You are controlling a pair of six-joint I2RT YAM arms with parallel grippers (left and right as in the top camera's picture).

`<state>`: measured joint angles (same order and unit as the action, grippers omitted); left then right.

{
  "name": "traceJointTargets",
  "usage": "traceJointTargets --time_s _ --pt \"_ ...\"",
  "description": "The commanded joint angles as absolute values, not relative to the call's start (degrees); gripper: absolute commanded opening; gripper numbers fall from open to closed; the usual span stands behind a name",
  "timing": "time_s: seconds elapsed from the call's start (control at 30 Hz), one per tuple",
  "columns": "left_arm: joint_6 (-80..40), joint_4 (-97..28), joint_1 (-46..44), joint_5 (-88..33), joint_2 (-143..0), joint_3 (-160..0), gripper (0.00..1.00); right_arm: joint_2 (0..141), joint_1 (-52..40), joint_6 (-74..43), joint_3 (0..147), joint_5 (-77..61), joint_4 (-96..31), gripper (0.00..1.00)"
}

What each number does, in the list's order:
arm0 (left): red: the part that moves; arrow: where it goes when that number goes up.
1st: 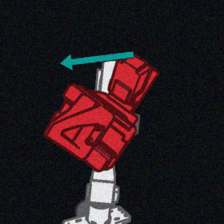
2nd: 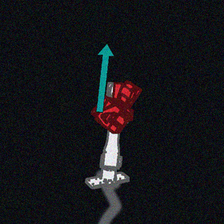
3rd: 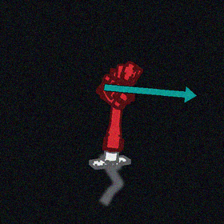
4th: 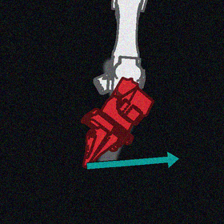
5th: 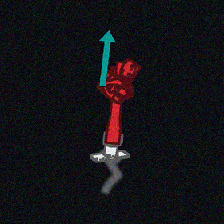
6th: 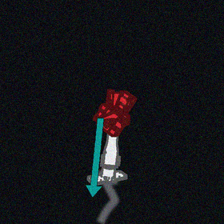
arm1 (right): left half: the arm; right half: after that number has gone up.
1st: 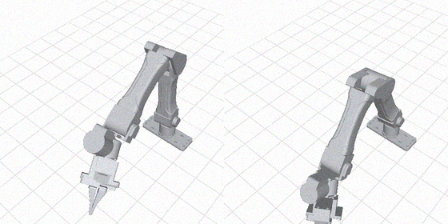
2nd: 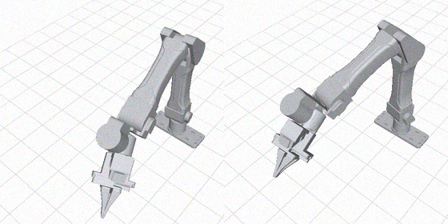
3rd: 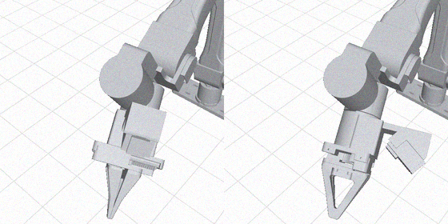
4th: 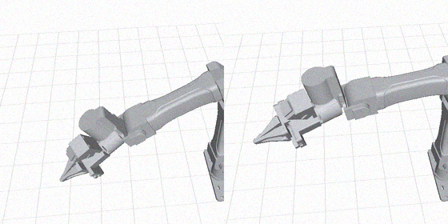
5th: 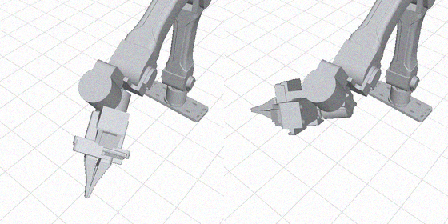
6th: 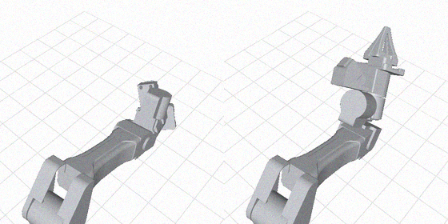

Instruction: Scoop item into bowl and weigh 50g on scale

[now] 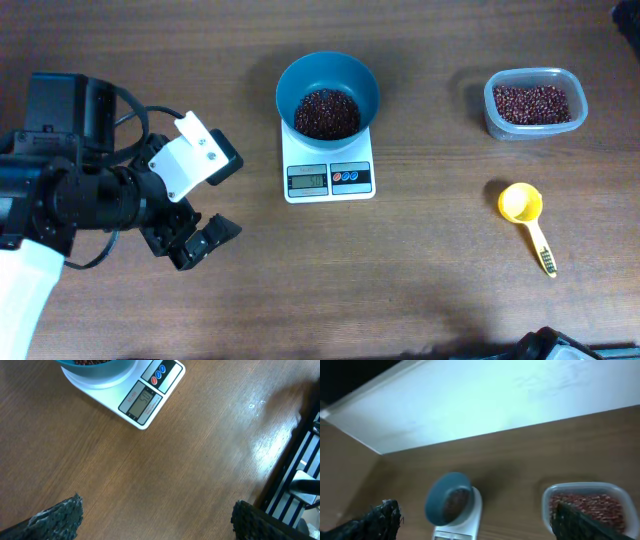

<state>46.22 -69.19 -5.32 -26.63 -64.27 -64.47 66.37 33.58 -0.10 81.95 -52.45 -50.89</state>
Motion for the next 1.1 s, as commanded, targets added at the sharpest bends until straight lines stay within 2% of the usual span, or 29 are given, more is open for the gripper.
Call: traceJointTargets --time_s 0.0,0.07,0.23,0.3,0.33,0.37,0.43,0.57,0.63,0.8,0.93,1.07 --pt "45.71 -69.12 -5.19 -27.64 -63.99 -65.19 0.99 66.78 33.78 -2.22 82.83 -51.55 -54.06 0.99" --pt "45.71 -69.12 -5.19 -27.62 -63.99 -65.19 0.99 67.18 33.82 -2.22 82.83 -42.83 -54.06 0.99" --pt "45.71 -69.12 -5.19 -27.64 -63.99 -65.19 0.98 66.46 33.45 -1.98 82.83 -45.45 -63.33 0.99" --pt "45.71 -69.12 -5.19 -27.62 -63.99 -65.19 0.98 62.15 25.65 8.93 82.83 -41.43 -57.78 0.99" --pt "45.71 -69.12 -5.19 -27.62 -63.99 -65.19 0.99 60.45 21.82 10.41 82.83 -36.1 -57.36 0.99" --pt "45.71 -69.12 -5.19 -27.64 -63.99 -65.19 0.99 56.03 12.58 10.28 82.35 -21.65 -57.65 0.99" --pt "45.71 -69.12 -5.19 -27.62 -63.99 -65.19 0.99 49.36 5.63 10.26 79.33 -17.28 -57.67 0.99" --pt "45.71 -69.12 -5.19 -27.62 -63.99 -65.19 0.99 37.54 4.4 4.93 68.71 -17.45 -54.76 0.99" --pt "45.71 -69.12 -5.19 -27.62 -63.99 -65.19 0.98 26.11 4.4 2.48 57.25 -17.52 -48.03 0.99" --pt "45.71 -69.12 -5.19 -27.62 -63.99 -65.19 0.99 7.55 4.4 2.5 35.53 -18.81 -32.97 0.99" --pt "45.71 -69.12 -5.19 -27.62 -63.99 -65.19 0.99 1.21 3.95 2.52 21.76 -18.81 -23.11 0.99" --pt "45.71 -69.12 -5.19 -27.64 -63.99 -65.19 0.98 0.19 0.36 2.55 15.35 -16.25 -20.27 0.99"
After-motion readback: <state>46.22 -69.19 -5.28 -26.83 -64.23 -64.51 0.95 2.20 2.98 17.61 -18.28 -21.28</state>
